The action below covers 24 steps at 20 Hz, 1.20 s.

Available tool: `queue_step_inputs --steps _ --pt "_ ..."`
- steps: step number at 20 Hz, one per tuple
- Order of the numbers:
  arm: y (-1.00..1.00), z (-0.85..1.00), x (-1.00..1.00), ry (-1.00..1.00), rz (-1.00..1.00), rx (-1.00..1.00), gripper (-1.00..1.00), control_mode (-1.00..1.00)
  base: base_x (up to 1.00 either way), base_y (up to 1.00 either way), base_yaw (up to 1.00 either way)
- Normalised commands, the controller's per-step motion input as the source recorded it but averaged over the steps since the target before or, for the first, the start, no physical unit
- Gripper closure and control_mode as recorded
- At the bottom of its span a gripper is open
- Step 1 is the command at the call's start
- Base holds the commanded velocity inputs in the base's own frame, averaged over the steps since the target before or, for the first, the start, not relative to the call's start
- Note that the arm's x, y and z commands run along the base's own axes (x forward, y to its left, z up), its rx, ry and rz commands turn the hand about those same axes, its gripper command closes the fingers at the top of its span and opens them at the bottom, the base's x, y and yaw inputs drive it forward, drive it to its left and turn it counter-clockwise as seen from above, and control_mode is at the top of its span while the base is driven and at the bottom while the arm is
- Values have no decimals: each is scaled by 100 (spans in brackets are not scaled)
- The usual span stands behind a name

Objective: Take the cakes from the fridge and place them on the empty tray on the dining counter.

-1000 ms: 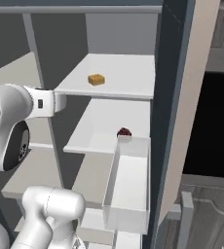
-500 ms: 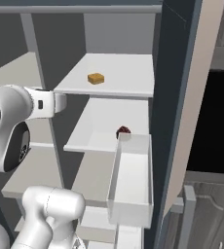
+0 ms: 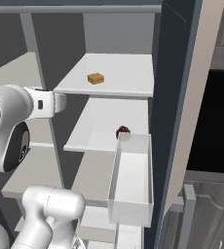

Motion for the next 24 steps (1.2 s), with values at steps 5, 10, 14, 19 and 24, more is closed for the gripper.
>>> queue_step_inputs --steps 5,10,14,19,24 --pt "0 0 0 0 0 0 -100 100 0 -2 -2" --pt "0 0 0 0 0 0 -100 100 0 0 0" --pt "-33 0 0 2 -6 0 -100 -100 0 -2 -1" --pt "-59 1 0 10 -8 1 -100 -100 0 0 0" --pt "-47 6 1 13 -6 0 -100 -100 0 0 0"
